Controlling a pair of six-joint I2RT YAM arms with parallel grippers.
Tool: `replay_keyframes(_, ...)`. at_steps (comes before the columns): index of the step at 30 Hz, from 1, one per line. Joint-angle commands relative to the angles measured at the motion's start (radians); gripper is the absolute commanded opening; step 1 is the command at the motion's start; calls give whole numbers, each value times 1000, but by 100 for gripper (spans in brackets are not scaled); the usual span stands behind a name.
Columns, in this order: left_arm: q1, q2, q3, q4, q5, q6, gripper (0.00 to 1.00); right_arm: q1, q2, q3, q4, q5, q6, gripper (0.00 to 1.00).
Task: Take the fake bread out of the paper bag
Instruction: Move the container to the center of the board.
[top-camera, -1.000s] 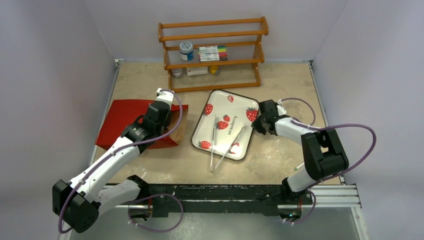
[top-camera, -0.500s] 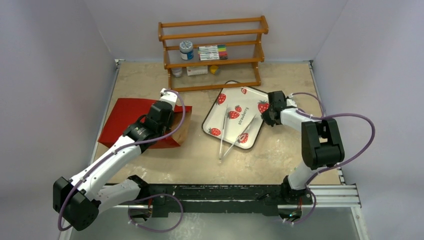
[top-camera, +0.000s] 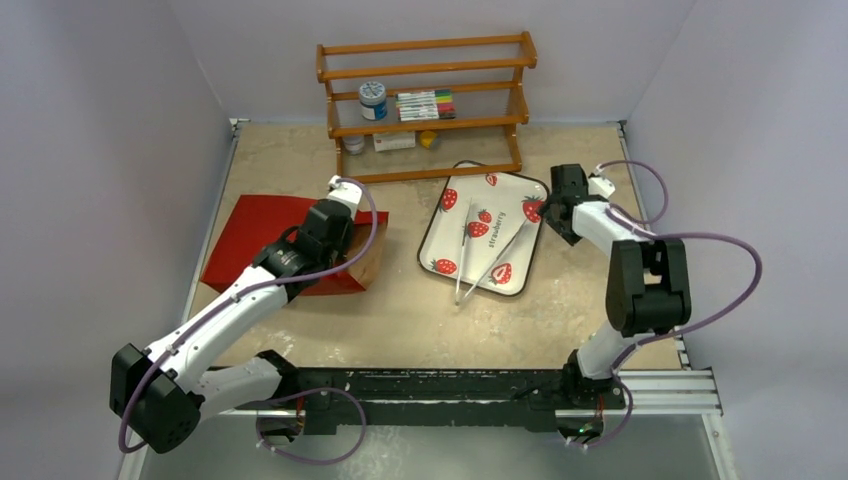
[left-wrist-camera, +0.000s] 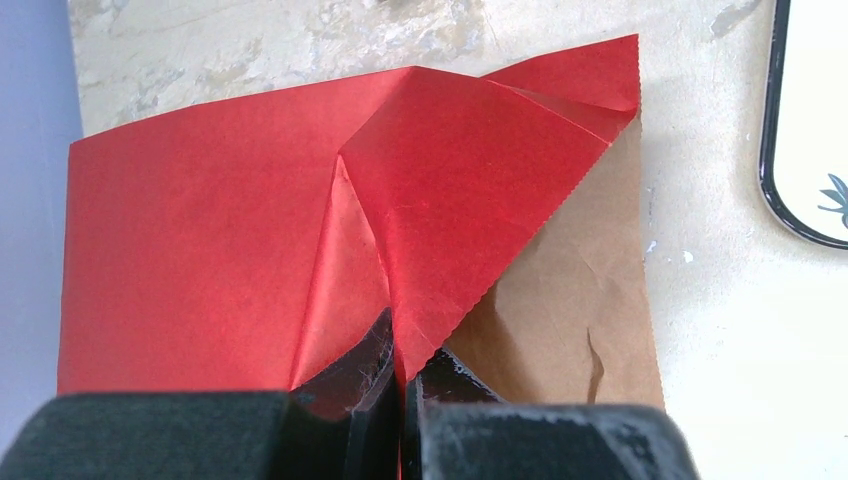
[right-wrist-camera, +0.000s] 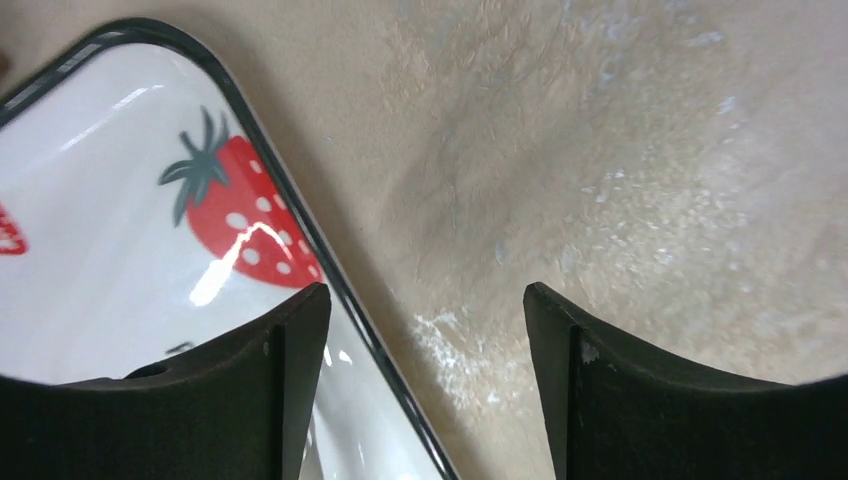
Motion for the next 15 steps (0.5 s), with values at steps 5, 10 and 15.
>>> replay_keyframes(5, -33, 20, 45, 78, 50, -43, 0, 69, -265, 15, -115, 68, -55, 74)
replay_keyframes(10, -72, 59, 56, 80, 49, -48, 0, 262, -347, 12, -193, 66, 20, 74)
replay_keyframes(15, -106, 73, 63, 72, 18, -55, 0, 489, -364, -23, -174, 35, 100, 69)
